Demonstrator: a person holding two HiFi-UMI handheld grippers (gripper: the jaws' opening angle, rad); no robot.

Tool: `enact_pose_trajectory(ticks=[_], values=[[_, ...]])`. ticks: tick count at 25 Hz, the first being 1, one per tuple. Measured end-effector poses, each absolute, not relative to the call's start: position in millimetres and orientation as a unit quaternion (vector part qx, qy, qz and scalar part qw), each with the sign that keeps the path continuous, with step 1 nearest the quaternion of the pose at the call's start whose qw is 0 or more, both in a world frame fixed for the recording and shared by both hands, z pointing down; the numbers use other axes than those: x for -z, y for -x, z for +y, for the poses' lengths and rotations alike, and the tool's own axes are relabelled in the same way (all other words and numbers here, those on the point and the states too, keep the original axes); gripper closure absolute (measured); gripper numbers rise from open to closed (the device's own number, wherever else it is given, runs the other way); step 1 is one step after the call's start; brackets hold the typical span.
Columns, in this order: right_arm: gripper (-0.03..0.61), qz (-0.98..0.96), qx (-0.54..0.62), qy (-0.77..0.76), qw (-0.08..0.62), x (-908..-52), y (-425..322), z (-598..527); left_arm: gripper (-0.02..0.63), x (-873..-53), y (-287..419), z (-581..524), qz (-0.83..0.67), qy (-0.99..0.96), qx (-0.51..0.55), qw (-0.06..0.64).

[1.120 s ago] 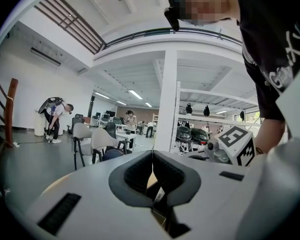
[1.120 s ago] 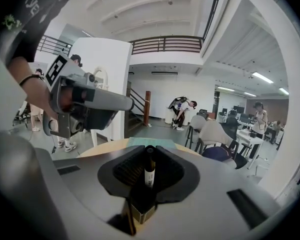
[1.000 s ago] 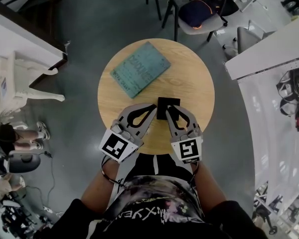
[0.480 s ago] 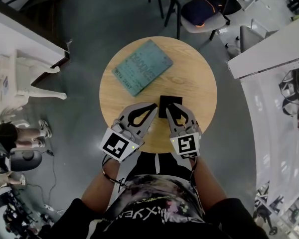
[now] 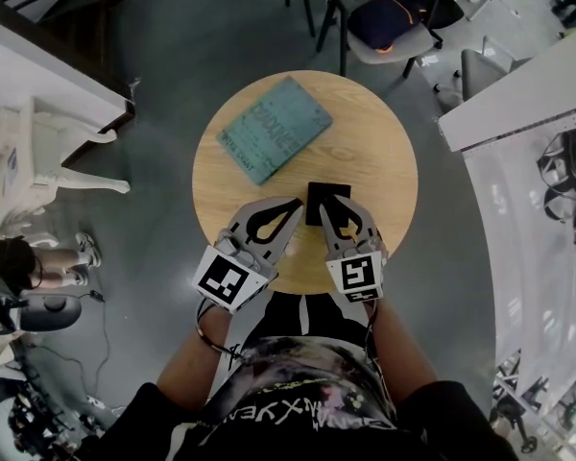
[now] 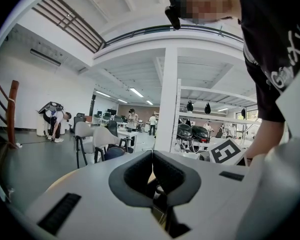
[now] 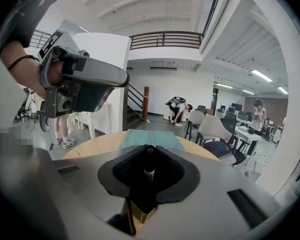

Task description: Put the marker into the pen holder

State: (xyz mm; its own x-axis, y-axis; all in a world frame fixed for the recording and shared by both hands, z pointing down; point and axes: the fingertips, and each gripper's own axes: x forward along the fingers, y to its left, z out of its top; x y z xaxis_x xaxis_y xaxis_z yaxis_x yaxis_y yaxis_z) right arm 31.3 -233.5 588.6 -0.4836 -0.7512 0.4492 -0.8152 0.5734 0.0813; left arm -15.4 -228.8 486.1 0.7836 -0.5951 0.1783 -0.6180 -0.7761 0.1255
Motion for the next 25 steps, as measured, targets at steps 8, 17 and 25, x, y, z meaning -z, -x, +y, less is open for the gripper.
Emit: enact_pose_trajectory(ticks=[8, 17, 25], values=[[0.491, -0.858, -0.067, -0.457, 0.223, -585.1, -33.1, -233.0, 0.594, -493.0, 16.6, -225.7, -0.321, -0.938, -0.094, 0.090], [0.452, -0.863, -0.060, -0.454, 0.213, -569.8, -34.2, -233.5, 0.594, -488.0, 12.0, -227.4, -0.317, -0.941, -0.089, 0.083], [0.439, -0.867, -0.037, -0.457, 0.195, -534.0, -40.5, -226.0, 0.594, -474.6, 8.2, -230.4, -0.317, -0.942, -0.081, 0.077]])
